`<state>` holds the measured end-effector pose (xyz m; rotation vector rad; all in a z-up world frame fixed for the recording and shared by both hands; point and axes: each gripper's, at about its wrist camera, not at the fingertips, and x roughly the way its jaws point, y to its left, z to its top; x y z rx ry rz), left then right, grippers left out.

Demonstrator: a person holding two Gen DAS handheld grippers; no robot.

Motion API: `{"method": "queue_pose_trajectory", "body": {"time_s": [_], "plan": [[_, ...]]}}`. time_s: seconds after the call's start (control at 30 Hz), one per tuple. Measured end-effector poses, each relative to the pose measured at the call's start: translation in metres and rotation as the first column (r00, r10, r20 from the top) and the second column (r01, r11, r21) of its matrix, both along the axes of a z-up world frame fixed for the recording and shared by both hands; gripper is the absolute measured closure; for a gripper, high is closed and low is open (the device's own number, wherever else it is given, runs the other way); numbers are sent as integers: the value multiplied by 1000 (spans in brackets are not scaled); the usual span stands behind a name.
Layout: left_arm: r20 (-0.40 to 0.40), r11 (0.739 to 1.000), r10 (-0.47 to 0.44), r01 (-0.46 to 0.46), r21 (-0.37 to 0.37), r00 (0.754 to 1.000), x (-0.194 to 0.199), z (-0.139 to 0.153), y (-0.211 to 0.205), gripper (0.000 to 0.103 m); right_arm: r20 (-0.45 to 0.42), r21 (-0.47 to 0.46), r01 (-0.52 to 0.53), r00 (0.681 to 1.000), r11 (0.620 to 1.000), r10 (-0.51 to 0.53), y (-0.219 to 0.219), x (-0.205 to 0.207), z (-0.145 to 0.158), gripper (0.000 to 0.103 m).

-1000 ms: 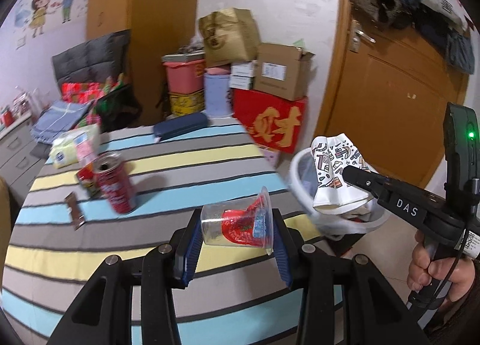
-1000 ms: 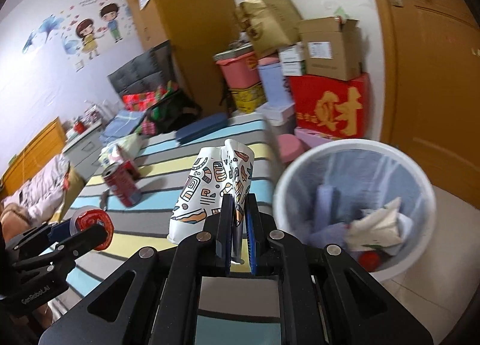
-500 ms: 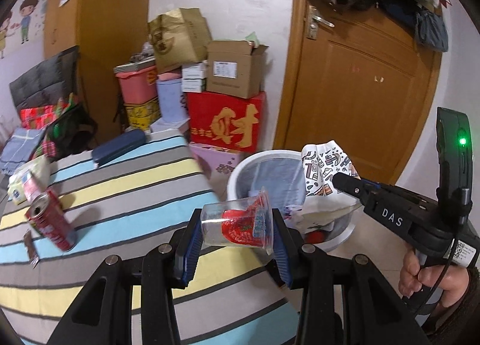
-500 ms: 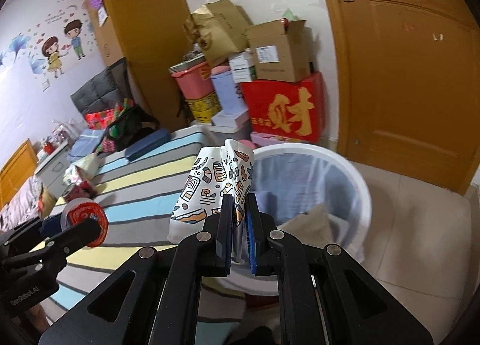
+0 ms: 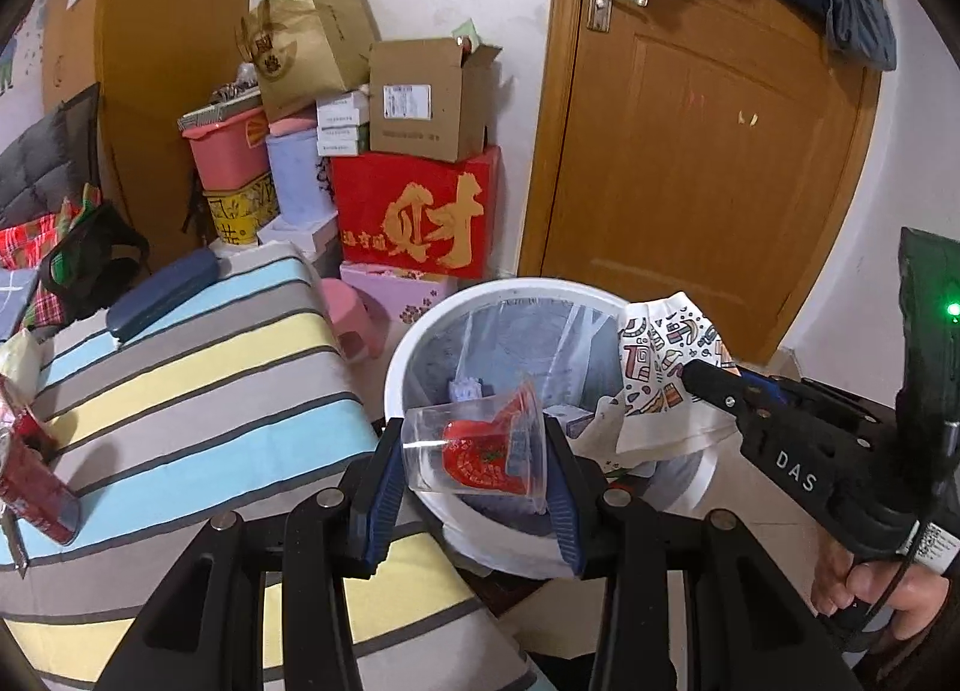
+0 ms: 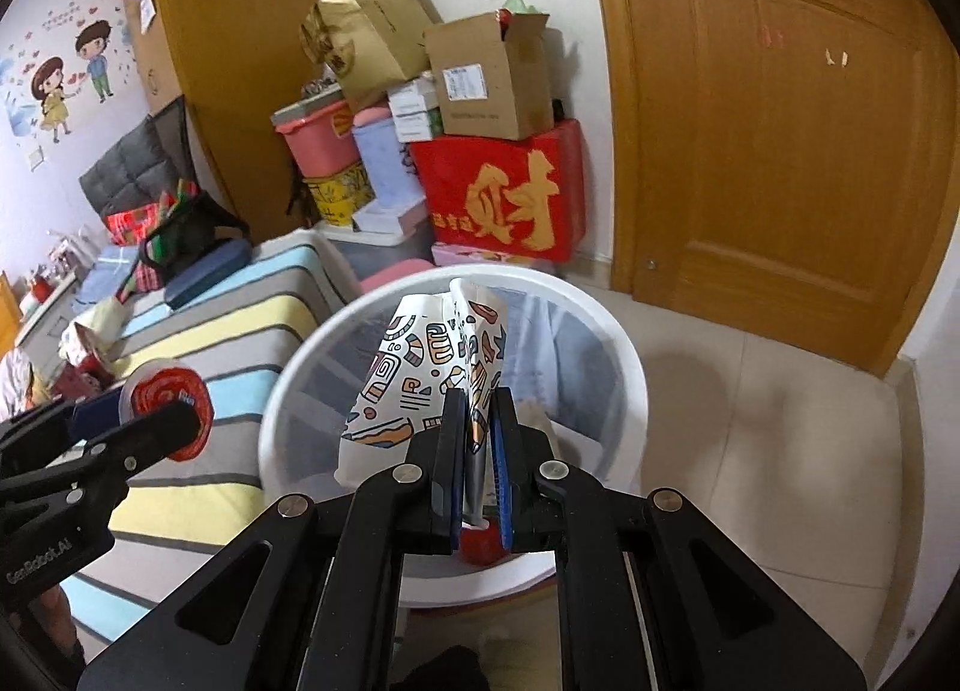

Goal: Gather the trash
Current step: 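Open the right tool releasing the paper cup into the bin while the left tool releases the clear cup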

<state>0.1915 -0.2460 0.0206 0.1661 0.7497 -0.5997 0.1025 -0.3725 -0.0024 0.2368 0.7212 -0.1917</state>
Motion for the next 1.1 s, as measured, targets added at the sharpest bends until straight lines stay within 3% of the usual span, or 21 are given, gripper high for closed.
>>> {"method": "queue_pose_trajectory", "body": {"time_s": [0.43,0.57,0.63,0.8,1.1], "plan": [[-9,1000,-4,4,8,1000,15,-11,-20,59,-37,-43,19,999,999,-21,-11,11,-5,94],[-15,1000,-1,1,-11,1000,17,-10,-17,49,-36,-88,7,999,996,-10,-8,13,-5,93],[-14,1000,7,-8,-15,1000,18,-10,-15,39,-37,-92,10,999,996,-14,-8,13,-4,90],[-14,1000,13,-13,-25,1000,16,-6,-9,39,-27,-80,11,1000,997,-13,-6,12,-3,63],[-3,998,48,-48,-48,999,8,1,12,39,14,-68,10,1000,998,-10,8,8,4,63]]}}
